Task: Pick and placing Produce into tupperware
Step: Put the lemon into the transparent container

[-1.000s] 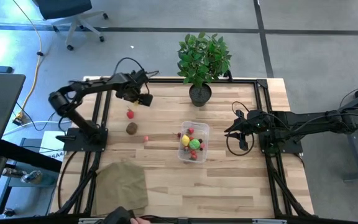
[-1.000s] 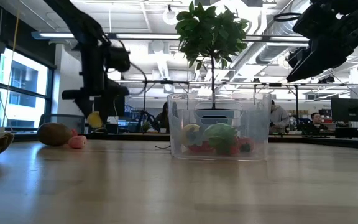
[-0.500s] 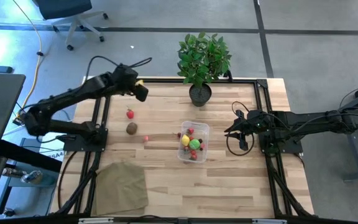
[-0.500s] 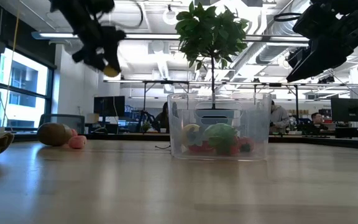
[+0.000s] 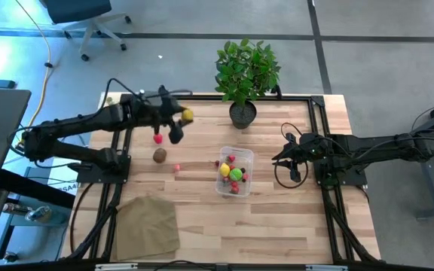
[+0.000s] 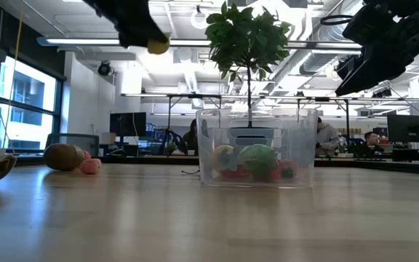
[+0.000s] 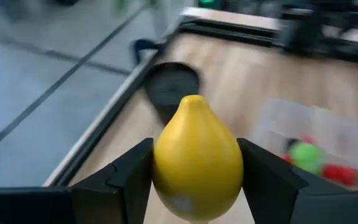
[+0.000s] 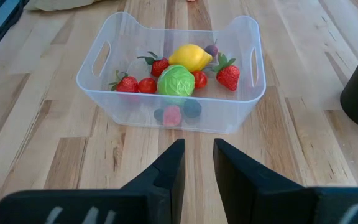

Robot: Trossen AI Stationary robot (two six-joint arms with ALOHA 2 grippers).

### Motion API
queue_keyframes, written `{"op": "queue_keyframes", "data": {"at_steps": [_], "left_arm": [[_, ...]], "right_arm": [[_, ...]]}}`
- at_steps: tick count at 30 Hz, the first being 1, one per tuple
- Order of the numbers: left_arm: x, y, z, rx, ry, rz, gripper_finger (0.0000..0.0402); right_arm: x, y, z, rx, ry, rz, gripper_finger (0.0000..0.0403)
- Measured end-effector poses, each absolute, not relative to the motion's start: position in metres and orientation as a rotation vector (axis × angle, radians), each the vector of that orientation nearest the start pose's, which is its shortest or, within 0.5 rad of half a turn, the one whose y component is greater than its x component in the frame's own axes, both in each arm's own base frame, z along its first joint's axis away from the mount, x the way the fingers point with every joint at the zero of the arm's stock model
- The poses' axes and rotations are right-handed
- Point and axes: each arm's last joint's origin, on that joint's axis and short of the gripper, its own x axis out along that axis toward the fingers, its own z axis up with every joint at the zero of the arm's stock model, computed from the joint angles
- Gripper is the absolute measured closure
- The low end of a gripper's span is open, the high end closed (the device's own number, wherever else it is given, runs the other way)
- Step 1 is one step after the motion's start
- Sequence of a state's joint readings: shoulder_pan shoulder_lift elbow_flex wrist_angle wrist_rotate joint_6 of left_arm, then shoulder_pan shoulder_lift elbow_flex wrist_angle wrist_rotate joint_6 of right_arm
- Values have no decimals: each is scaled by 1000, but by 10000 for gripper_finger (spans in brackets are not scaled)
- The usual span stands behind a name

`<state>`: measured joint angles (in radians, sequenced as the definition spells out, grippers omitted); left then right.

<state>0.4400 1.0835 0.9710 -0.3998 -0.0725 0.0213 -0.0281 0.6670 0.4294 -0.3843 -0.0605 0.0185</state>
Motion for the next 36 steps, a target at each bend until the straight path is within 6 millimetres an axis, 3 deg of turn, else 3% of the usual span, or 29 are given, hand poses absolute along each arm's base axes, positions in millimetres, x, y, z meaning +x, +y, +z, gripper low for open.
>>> {"op": "queue_keyframes", "data": {"at_steps": [7,17,27,36], "left_arm": [[244,69,311,-29,504,289,208],[324,44,280,-31,582,78,209],[401,51,253,64,853,-12,199],[431,60,206,57,945,-28,198]], "right_arm": [[143,-2,211,45,622,25,329],[143,-2,211,46,622,26,329],[143,-2,211,45,622,25,329],[143,-2,211,45,624,25,329]]}}
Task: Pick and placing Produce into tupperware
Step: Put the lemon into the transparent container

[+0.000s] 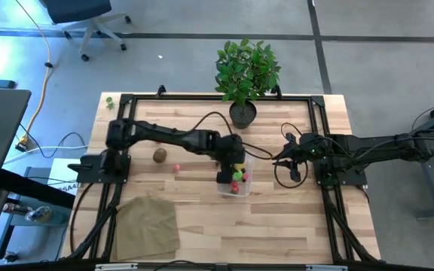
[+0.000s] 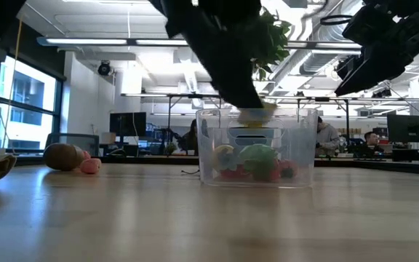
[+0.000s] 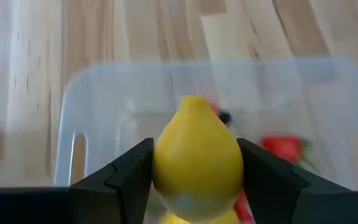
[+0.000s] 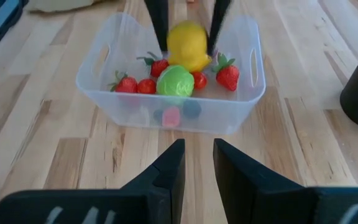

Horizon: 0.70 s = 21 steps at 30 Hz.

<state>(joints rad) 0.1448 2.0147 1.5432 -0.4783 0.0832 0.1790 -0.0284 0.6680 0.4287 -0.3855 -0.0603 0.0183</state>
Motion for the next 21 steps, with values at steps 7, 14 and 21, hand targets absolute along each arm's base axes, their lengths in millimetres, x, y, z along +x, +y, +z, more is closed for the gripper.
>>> {"op": "queue_keyframes", "data": {"at_steps": [7,14,21], "left_arm": [[438,76,181,25,963,-18,197],[435,91,181,5,964,16,197],[434,96,181,-34,958,15,194]], "right_arm": [[143,-2,211,45,621,25,329],[143,-2,211,45,622,25,329],[143,-2,211,45,622,26,329]]}}
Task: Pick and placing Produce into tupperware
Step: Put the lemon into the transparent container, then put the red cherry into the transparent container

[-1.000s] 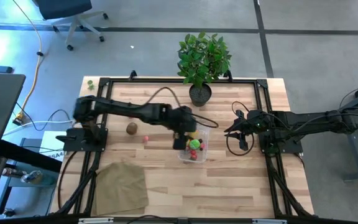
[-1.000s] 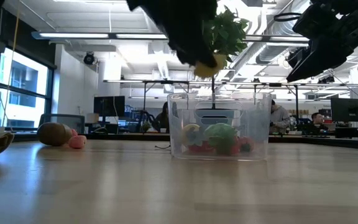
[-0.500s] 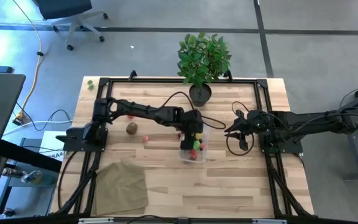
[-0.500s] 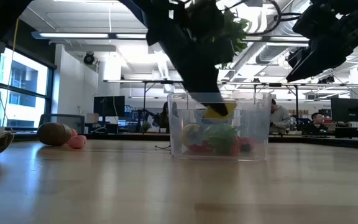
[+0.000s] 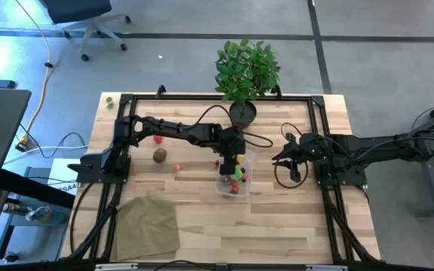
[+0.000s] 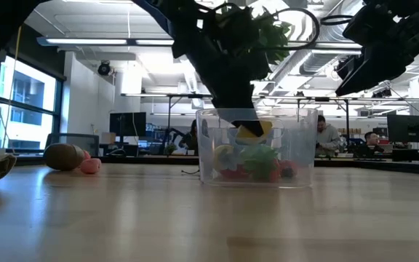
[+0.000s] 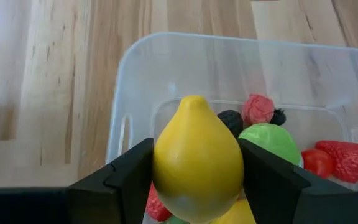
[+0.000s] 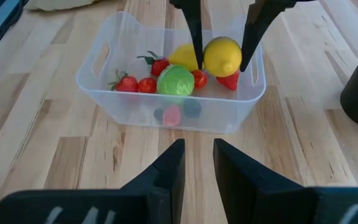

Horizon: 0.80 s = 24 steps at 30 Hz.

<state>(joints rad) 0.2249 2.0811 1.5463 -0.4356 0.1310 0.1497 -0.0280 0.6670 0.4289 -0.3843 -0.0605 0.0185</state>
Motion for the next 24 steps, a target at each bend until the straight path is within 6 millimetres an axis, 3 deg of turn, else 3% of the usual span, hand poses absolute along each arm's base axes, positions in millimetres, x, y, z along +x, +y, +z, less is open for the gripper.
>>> {"op": "queue_keyframes", "data": {"at_steps": [13,24], "left_arm": [[436,95,182,-27,941,11,148],[436,92,183,-65,931,-62,184]], "right_arm": [[143,-2,211,46,622,25,329],[143,-2,211,45,622,26,329]]}}
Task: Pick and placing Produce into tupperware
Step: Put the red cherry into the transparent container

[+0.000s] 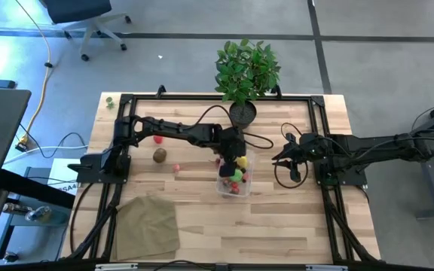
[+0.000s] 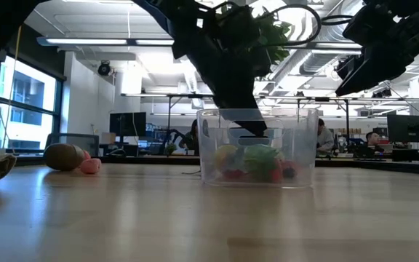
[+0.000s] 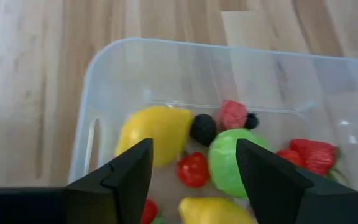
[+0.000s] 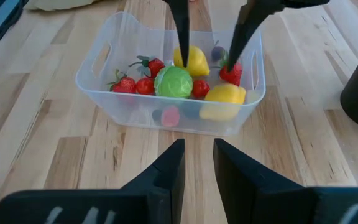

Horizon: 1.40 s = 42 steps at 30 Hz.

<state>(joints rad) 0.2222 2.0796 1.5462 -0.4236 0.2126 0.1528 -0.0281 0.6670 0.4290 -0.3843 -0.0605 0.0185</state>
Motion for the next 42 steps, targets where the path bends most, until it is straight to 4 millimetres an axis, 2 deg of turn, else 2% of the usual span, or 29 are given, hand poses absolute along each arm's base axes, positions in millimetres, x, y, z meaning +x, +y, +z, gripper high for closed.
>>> {"op": "queue_keyframes", "data": {"at_steps": [6,11,15,22,28,31,36,42], "left_arm": [[430,93,188,-111,940,-122,203],[421,96,206,-128,931,-127,216],[409,101,230,-127,911,-110,226],[378,104,263,-117,975,-91,238],[353,98,278,-79,1093,-68,240],[344,96,280,-63,1124,-54,240],[332,92,269,-55,1127,-79,241],[311,84,247,-47,977,-109,241]], "right_arm": [[143,-2,211,46,622,25,329],[143,-2,211,46,624,26,329],[143,-2,211,45,622,26,329],[143,-2,211,45,623,26,329],[143,-2,211,45,622,26,329],[143,-2,211,45,622,26,329],[143,-2,211,45,622,25,329],[143,-2,211,45,622,26,329]]}}
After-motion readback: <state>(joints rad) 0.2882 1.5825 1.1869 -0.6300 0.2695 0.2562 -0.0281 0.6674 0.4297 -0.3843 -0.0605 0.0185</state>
